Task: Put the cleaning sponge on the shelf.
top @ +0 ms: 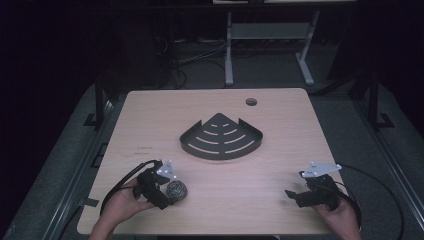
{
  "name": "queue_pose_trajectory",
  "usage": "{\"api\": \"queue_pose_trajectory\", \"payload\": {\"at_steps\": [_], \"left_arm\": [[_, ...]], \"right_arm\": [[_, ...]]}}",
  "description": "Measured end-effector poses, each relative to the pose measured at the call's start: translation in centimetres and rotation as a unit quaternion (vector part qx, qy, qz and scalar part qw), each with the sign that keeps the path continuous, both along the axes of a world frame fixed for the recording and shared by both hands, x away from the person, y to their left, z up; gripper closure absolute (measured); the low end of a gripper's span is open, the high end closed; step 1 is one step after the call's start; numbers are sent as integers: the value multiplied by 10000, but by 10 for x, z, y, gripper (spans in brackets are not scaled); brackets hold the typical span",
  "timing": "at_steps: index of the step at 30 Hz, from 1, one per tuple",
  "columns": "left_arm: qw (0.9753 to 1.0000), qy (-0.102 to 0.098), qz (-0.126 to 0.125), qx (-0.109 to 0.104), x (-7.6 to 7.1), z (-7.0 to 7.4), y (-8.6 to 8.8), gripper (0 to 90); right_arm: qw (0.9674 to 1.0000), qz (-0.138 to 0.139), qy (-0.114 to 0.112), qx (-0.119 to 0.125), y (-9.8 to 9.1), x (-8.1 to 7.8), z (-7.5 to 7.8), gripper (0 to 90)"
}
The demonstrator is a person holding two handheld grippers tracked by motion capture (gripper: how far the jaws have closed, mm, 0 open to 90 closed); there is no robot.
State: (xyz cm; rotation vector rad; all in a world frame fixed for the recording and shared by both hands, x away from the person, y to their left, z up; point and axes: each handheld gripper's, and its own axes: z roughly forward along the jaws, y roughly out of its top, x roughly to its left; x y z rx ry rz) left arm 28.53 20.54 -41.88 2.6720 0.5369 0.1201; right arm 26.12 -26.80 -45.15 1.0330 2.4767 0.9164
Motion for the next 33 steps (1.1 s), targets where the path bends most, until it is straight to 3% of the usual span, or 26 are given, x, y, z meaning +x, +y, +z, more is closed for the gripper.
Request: {"api": "queue_pose_trajectory", "payload": {"at_steps": [12,20,33], "left_arm": [[9998,209,-13,29,7,-12,-6,232],[9997,210,-63,117,10,-14,-8,309],[9995,264,-123,87,14,-12,-10,337]], "right_arm": [[10000,74,-4,-49,3,0,0,157],[10000,91,-6,-20,3,-1,0,159],[9999,95,27,30,4,-2,0,158]]}}
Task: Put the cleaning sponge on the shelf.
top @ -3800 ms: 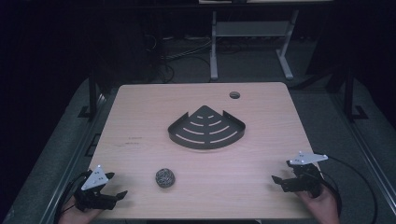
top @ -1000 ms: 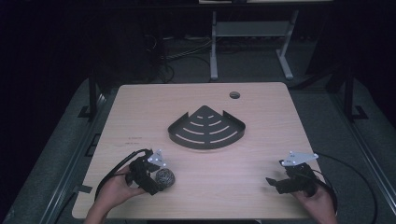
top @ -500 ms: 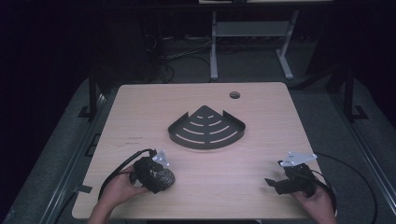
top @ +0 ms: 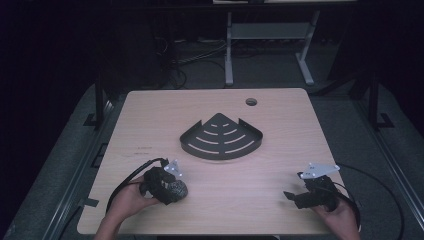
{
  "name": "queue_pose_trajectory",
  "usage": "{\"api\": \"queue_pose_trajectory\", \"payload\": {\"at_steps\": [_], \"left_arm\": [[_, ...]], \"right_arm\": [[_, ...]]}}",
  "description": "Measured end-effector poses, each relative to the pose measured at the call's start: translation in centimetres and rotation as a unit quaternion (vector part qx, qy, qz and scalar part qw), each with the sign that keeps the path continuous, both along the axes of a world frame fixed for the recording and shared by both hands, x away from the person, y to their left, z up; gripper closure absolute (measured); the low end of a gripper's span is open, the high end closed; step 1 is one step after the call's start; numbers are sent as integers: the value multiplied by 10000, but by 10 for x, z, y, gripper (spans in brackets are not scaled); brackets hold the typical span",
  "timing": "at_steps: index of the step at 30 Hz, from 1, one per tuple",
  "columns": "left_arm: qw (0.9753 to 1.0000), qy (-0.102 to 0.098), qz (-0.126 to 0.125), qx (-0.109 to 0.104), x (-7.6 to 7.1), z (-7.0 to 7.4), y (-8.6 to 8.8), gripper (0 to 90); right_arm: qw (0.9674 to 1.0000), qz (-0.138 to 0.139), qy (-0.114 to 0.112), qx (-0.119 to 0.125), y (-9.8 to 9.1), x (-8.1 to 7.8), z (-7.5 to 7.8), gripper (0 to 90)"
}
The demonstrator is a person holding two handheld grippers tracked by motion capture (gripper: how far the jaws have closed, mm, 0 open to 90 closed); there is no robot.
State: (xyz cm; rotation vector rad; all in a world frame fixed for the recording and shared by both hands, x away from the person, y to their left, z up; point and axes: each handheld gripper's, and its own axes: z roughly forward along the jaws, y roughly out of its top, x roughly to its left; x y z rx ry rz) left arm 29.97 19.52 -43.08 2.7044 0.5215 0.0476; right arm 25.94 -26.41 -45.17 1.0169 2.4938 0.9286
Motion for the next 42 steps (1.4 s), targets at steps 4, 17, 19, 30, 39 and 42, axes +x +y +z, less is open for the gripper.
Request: {"api": "queue_pose_trajectory", "payload": {"at_steps": [4,17,19,30,39,42], "left_arm": [[10000,29,-46,2,3,2,-2,338],[9997,67,-209,-78,15,20,-12,336],[9997,65,-219,-63,16,21,-13,336],[9994,35,-354,-21,34,36,-26,336],[9987,63,-495,65,49,45,-40,335],[9986,98,-517,69,53,47,-43,335]], "right_arm": [[10000,11,23,-29,0,0,0,158],[10000,-8,43,-11,-3,-1,-1,158],[10000,-9,48,-8,-3,-1,-2,158],[10000,8,69,2,-2,0,-1,158],[9998,46,73,166,-1,-2,1,157],[9998,97,98,139,3,-2,0,157]]}}
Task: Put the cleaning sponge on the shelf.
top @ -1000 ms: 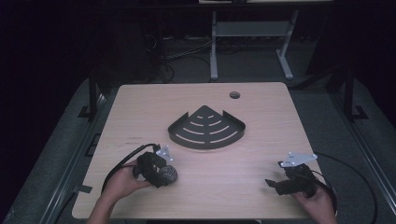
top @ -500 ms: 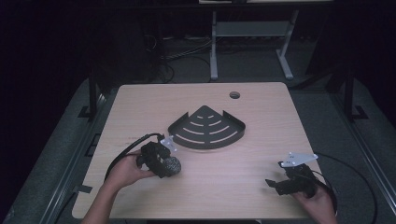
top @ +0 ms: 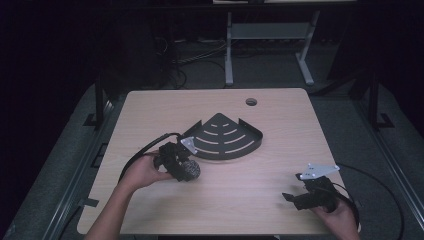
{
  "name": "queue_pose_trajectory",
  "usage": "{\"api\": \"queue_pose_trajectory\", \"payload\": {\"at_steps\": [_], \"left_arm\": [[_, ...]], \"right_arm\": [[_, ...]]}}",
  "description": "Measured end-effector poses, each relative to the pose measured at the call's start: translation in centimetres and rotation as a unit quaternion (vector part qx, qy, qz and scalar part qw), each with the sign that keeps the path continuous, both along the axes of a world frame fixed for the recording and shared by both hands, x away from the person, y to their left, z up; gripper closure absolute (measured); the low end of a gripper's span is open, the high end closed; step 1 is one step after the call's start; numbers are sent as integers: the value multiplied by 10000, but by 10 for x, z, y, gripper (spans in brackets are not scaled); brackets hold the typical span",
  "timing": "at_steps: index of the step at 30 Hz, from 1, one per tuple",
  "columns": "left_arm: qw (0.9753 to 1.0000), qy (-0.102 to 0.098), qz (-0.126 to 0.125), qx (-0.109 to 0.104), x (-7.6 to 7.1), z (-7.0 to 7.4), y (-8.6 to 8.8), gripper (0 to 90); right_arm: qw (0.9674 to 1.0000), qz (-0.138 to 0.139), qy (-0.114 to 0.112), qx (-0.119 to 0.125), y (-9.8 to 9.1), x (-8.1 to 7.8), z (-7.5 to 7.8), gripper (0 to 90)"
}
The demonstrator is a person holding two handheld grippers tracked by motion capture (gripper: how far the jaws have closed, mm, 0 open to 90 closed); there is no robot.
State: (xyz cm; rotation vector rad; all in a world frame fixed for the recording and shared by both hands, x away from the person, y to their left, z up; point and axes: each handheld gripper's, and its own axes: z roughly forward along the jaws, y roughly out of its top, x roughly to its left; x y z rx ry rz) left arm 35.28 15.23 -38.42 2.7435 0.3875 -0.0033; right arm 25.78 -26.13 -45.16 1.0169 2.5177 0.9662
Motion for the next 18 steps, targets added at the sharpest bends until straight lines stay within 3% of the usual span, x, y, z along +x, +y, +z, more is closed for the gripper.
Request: {"api": "queue_pose_trajectory", "payload": {"at_steps": [10,18], "left_arm": [[10000,-19,-90,-2,19,10,-10,335],[9996,-48,-272,78,35,16,-27,335]], "right_arm": [[10000,38,27,-7,2,3,-1,156],[10000,-8,12,17,1,3,0,156]]}}
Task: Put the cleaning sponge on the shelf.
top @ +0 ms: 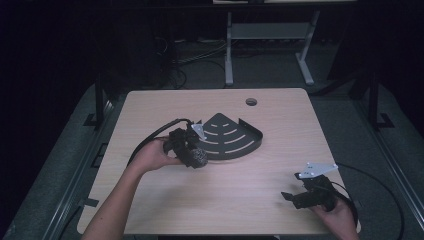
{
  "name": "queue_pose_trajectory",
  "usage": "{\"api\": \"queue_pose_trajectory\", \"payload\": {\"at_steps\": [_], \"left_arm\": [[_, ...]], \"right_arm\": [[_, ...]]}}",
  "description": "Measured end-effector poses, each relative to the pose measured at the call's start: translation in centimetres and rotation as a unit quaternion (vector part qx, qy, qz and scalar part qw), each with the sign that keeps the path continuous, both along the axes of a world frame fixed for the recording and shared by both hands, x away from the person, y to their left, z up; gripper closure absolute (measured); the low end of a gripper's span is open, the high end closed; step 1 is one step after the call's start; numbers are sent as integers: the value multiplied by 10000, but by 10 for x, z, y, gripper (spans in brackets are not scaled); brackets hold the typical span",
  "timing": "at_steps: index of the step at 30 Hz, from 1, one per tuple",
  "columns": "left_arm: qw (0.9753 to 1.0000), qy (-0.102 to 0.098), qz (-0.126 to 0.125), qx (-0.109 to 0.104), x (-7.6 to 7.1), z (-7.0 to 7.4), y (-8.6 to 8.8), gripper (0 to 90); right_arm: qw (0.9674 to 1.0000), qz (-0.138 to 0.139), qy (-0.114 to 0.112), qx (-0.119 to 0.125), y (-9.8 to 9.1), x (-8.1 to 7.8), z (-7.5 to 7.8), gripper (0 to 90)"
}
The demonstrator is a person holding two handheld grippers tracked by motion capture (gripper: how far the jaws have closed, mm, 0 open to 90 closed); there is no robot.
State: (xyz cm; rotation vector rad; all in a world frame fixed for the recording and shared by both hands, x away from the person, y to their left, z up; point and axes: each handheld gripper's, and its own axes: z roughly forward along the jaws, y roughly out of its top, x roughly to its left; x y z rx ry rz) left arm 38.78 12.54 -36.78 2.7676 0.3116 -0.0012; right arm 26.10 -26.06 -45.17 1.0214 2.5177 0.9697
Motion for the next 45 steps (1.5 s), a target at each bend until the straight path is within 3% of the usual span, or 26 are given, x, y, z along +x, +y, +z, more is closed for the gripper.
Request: {"api": "queue_pose_trajectory", "payload": {"at_steps": [10,12,14,30,45], "left_arm": [[10000,-18,-53,-33,16,11,-11,335],[10000,-18,-43,-75,19,13,-12,335],[9997,38,-27,-249,24,14,-12,335],[9994,27,96,-326,49,12,-21,336],[9985,19,326,-440,67,-1,-21,337]], "right_arm": [[10000,-38,13,-27,-2,-1,-1,156],[10000,-43,17,-5,-3,-1,-1,156],[10000,-45,-11,-2,-2,-1,0,156],[10000,-48,-30,-5,0,-1,2,154],[10000,-30,-43,37,0,0,2,152]]}}
